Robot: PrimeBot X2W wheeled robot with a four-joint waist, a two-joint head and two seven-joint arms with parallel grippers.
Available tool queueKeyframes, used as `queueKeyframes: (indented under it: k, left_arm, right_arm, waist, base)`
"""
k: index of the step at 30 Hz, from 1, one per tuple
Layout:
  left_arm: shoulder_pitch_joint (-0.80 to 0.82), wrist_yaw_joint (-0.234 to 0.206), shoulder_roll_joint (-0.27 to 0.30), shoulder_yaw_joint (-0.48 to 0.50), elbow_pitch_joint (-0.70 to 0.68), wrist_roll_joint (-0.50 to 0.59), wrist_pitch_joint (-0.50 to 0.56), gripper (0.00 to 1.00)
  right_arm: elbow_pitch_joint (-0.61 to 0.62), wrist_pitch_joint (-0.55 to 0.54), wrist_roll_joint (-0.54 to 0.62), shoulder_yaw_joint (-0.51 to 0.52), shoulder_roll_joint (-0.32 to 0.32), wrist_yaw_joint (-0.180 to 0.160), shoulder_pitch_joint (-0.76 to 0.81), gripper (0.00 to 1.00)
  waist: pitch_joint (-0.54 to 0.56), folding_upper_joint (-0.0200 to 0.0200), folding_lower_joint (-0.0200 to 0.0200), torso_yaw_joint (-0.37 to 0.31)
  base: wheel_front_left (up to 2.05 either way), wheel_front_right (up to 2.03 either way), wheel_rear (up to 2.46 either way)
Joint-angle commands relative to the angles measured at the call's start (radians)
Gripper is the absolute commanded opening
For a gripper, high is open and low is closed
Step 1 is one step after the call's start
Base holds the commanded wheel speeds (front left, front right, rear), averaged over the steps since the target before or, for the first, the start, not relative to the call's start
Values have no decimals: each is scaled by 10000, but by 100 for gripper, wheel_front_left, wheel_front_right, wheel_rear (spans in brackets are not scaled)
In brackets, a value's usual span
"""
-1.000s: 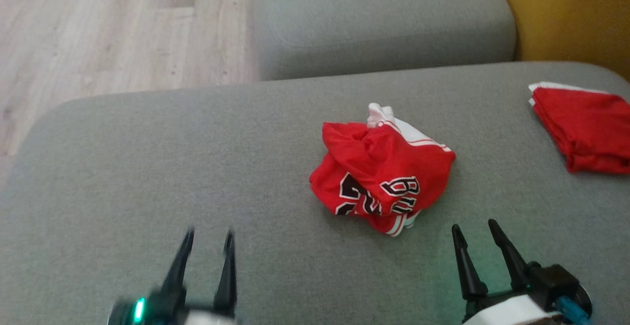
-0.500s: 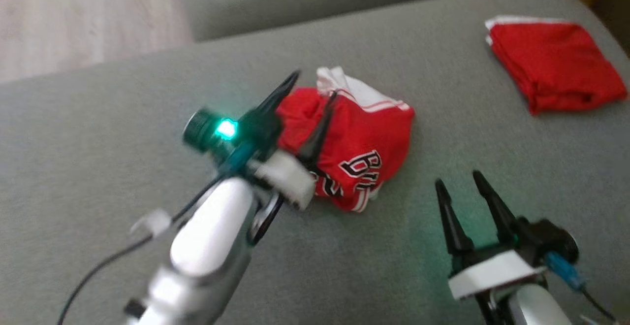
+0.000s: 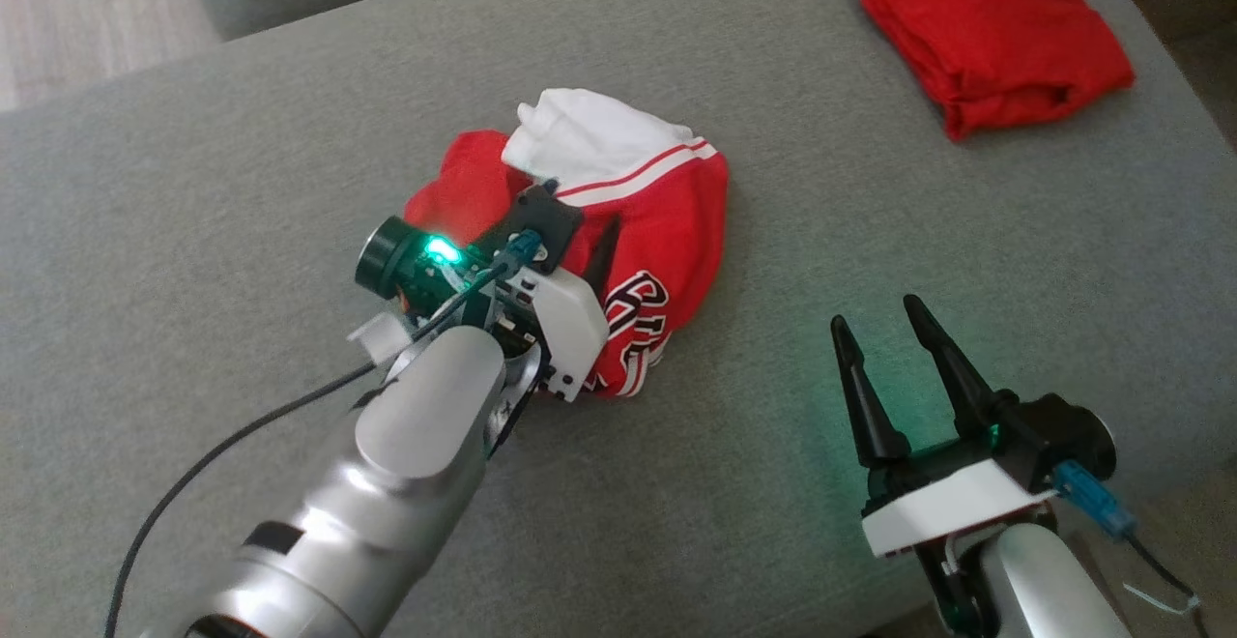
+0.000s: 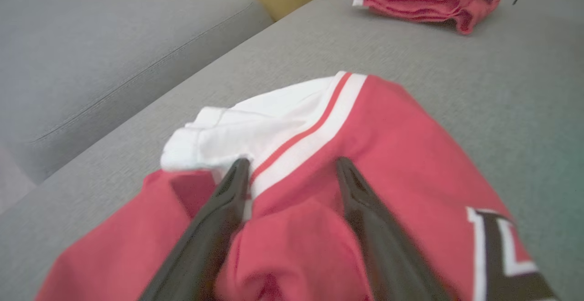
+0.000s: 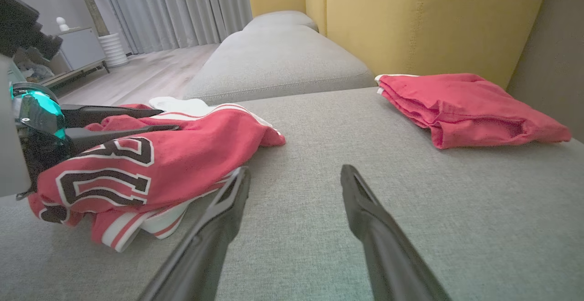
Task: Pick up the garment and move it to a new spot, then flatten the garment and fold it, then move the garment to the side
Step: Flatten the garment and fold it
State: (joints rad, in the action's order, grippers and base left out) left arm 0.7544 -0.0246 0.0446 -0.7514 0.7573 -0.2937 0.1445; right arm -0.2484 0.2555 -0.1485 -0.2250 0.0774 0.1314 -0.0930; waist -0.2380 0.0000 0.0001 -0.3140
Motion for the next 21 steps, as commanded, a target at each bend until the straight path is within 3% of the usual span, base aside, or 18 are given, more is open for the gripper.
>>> queueKeyframes:
  k: [1,10,15,21]
  left_arm:
    - [606,121,57,128,-283,-232,-365,0]
    - [1905,350,57,-254,-1002,-1233,-2111,0]
    - [3599,44,57,433,-2076,-2751,-3402,0]
    - [4936,-47,138,1683,-2469,-4094,-3812,0]
  right_arm:
    - [260,63,-19,-233,-12,-7,-327,100]
    - [184,63,-27,-213,-105,-7,-156,100]
    - [151,63,-19,-117,-137,-7,157,100]
    - [244,63,47,96,-147,-7,345,100]
  waist:
    - [62,0,-1,-141]
    - [652,0,-1,-467]
    - [1095,0,-1,-393]
    - [1270,0,-1,187]
  base:
    - [0,0,0]
    - [0,0,0]
    - [0,0,0]
    - [0,0,0]
